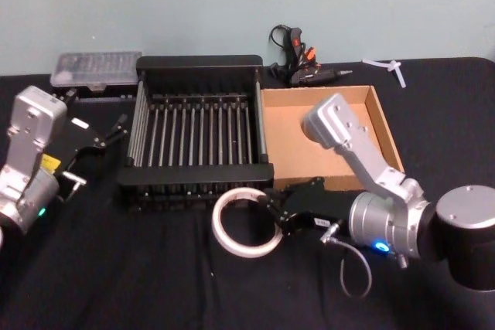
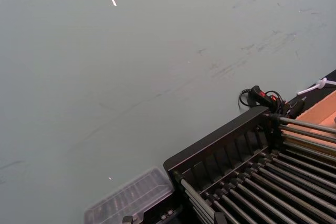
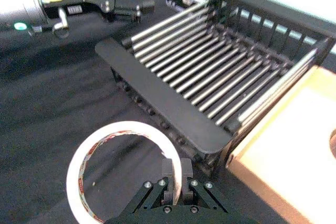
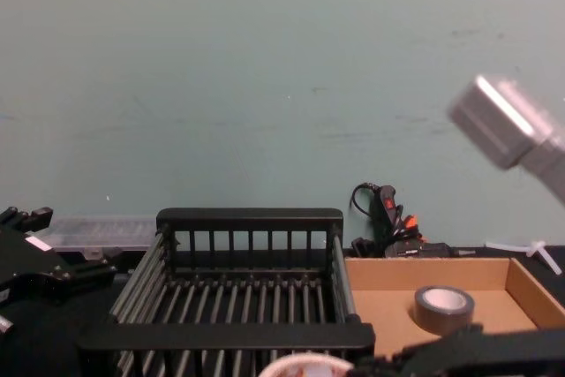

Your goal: Pick up the white tape and place it into the black box , Pick up the silver tape and place it into the brown box.

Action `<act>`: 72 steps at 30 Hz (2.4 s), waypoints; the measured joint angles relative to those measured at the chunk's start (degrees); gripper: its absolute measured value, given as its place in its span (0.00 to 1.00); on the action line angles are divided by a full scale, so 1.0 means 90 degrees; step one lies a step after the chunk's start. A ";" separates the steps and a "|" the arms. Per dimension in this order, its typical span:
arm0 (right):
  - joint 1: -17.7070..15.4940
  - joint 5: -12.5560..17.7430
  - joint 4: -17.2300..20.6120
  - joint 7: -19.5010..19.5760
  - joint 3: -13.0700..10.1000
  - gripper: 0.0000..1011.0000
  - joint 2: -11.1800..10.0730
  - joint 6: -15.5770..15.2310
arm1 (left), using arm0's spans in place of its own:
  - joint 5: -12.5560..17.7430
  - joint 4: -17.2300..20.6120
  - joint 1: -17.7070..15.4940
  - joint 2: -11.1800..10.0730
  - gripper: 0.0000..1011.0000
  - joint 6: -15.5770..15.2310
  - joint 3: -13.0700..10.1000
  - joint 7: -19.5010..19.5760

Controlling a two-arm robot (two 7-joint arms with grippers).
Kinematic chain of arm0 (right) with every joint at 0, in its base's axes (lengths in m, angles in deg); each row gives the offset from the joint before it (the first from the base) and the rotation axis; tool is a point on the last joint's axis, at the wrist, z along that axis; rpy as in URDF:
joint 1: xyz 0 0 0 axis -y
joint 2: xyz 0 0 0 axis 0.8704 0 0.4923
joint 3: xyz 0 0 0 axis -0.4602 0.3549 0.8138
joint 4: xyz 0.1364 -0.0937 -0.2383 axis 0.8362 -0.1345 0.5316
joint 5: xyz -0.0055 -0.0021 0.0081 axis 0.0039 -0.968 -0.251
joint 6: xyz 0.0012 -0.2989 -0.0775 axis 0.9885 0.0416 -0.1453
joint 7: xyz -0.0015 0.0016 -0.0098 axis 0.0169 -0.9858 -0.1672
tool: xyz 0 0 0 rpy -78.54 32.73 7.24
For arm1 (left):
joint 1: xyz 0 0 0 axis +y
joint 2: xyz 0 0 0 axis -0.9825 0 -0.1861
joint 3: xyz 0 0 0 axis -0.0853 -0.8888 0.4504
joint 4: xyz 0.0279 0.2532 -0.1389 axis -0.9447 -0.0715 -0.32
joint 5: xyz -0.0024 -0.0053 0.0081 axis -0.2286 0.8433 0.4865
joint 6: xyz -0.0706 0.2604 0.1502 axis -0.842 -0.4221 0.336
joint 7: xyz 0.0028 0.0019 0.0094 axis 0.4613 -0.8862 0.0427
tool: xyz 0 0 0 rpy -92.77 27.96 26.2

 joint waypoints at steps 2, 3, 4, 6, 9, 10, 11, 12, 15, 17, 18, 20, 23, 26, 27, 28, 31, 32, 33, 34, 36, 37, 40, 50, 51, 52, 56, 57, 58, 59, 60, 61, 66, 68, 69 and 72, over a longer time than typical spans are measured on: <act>-0.0003 0.0035 0.0051 0.0000 -0.0028 0.10 -0.0032 0.0059 | 0.0000 0.0000 0.0000 0.0000 0.99 0.0000 0.0000 0.0000; -0.0004 0.0064 0.0100 0.0003 -0.0061 0.10 -0.0064 0.0125 | 0.0000 0.0000 0.0000 0.0000 0.99 0.0000 0.0000 0.0000; -0.0004 0.0075 0.0117 0.0006 -0.0075 0.10 -0.0075 0.0154 | 0.0000 0.0000 0.0000 0.0000 0.99 0.0000 0.0000 0.0000; 0.0004 0.0105 0.0167 0.0043 -0.0125 0.10 -0.0107 0.0257 | 0.0000 0.0000 0.0000 0.0000 0.99 0.0000 0.0000 0.0000; 0.0064 0.0122 0.0204 0.0125 -0.0190 0.10 -0.0135 0.0408 | 0.0000 0.0000 0.0000 0.0000 0.99 0.0000 0.0000 0.0000; 0.0083 0.0122 0.0205 0.0144 -0.0202 0.10 -0.0139 0.0441 | 0.0000 0.0000 0.0000 0.0000 0.99 0.0000 0.0000 0.0000; 0.0135 0.0123 0.0206 0.0191 -0.0222 0.10 -0.0146 0.0522 | 0.0000 0.0000 0.0000 0.0000 0.99 0.0000 0.0000 0.0000; 0.0167 0.0121 0.0203 0.0214 -0.0228 0.10 -0.0148 0.0566 | 0.0000 0.0000 0.0000 0.0000 0.99 0.0000 0.0000 0.0000; 0.0298 0.0107 0.0137 0.0301 -0.0233 0.10 -0.0149 0.0712 | 0.0000 0.0000 0.0000 0.0000 0.99 0.0000 0.0000 0.0000; 0.0428 0.0083 0.0050 0.0370 -0.0232 0.10 -0.0137 0.0829 | 0.0000 0.0000 0.0000 0.0000 0.99 0.0000 0.0000 0.0000; 0.0480 0.0071 0.0005 0.0389 -0.0224 0.10 -0.0131 0.0871 | 0.0000 0.0000 0.0000 0.0000 0.99 0.0000 0.0000 0.0000; 0.0590 0.0044 -0.0082 0.0423 -0.0201 0.10 -0.0121 0.0953 | 0.0000 0.0000 0.0000 0.0000 0.99 0.0000 0.0000 0.0000; 0.0894 -0.0044 -0.0352 0.0477 -0.0090 0.10 -0.0088 0.1150 | 0.0000 0.0000 0.0000 0.0000 0.99 0.0000 0.0000 0.0000; 0.1096 -0.0094 -0.0547 0.0502 -0.0015 0.10 -0.0058 0.1276 | 0.0000 0.0000 0.0000 0.0000 0.99 0.0000 0.0000 0.0000; 0.1225 -0.0133 -0.0692 0.0511 0.0044 0.10 -0.0033 0.1366 | 0.0000 0.0000 0.0000 0.0000 0.99 0.0000 0.0000 0.0000; 0.1301 -0.0152 -0.0780 0.0516 0.0077 0.10 -0.0016 0.1420 | 0.0000 0.0000 0.0000 0.0000 0.99 0.0000 0.0000 0.0000; 0.1560 -0.0232 -0.1111 0.0532 0.0194 0.10 0.0068 0.1606 | 0.0000 0.0000 0.0000 0.0000 0.99 0.0000 0.0000 0.0000; 0.1632 -0.0256 -0.1204 0.0534 0.0225 0.10 0.0096 0.1650 | 0.0000 0.0000 0.0000 0.0000 0.99 0.0000 0.0000 0.0000; 0.1701 -0.0275 -0.1296 0.0535 0.0252 0.10 0.0125 0.1702 | 0.0000 0.0000 0.0000 0.0000 0.99 0.0000 0.0000 0.0000; 0.1835 -0.0318 -0.1484 0.0537 0.0313 0.10 0.0185 0.1814 | 0.0000 0.0000 0.0000 0.0000 0.99 0.0000 0.0000 0.0000; 0.2128 -0.0416 -0.1937 0.0555 0.0447 0.10 0.0353 0.2040 | 0.0000 0.0000 0.0000 0.0000 0.99 0.0000 0.0000 0.0000; 0.2183 -0.0437 -0.2026 0.0561 0.0468 0.10 0.0389 0.2091 | 0.0000 0.0000 0.0000 0.0000 0.99 0.0000 0.0000 0.0000; 0.2469 -0.0538 -0.2561 0.0607 0.0582 0.10 0.0611 0.2346 | 0.0000 0.0000 0.0000 0.0000 0.99 0.0000 0.0000 0.0000; 0.3150 -0.0838 -0.4084 0.0794 0.0806 0.10 0.1285 0.3030 | 0.0000 0.0000 0.0000 0.0000 0.99 0.0000 0.0000 0.0000; 0.3227 -0.0881 -0.4293 0.0816 0.0832 0.10 0.1371 0.3111 | 0.0000 0.0000 0.0000 0.0000 0.99 0.0000 0.0000 0.0000; 0.3257 -0.0905 -0.4375 0.0828 0.0844 0.10 0.1407 0.3148 | 0.0000 0.0000 0.0000 0.0000 0.99 0.0000 0.0000 0.0000; 0.3381 -0.1012 -0.4766 0.0862 0.0897 0.10 0.1564 0.3267 | 0.0000 0.0000 0.0000 0.0000 0.99 0.0000 0.0000 0.0000; 0.3409 -0.1056 -0.4886 0.0873 0.0914 0.10 0.1610 0.3290 | 0.0000 0.0000 0.0000 0.0000 0.99 0.0000 0.0000 0.0000; 0.3422 -0.1078 -0.4941 0.0878 0.0920 0.10 0.1633 0.3297 | 0.0000 0.0000 0.0000 0.0000 0.99 0.0000 0.0000 0.0000; 0.3434 -0.1097 -0.4989 0.0880 0.0927 0.10 0.1653 0.3301 | 0.0000 0.0000 0.0000 0.0000 0.99 0.0000 0.0000 0.0000; 0.3444 -0.1123 -0.5045 0.0881 0.0934 0.10 0.1670 0.3302 | 0.0000 0.0000 0.0000 0.0000 0.99 0.0000 0.0000 0.0000; 0.3457 -0.1157 -0.5103 0.0882 0.0943 0.10 0.1693 0.3302 | 0.0000 0.0000 0.0000 0.0000 0.99 0.0000 0.0000 0.0000; 0.3482 -0.1246 -0.5208 0.0885 0.0965 0.10 0.1734 0.3292 | 0.0000 0.0000 0.0000 0.0000 0.99 0.0000 0.0000 0.0000; 0.3483 -0.1244 -0.5208 0.0885 0.0965 0.10 0.1731 0.3292 | 0.0000 0.0000 0.0000 0.0000 0.99 0.0000 0.0000 0.0000; 0.3483 -0.1243 -0.5207 0.0885 0.0965 0.10 0.1730 0.3292 | 0.0000 0.0000 0.0000 0.0000 0.99 0.0000 0.0000 0.0000; 0.3483 -0.1240 -0.5200 0.0885 0.0964 0.10 0.1728 0.3292 | 0.0000 0.0000 0.0000 0.0000 0.99 0.0000 0.0000 0.0000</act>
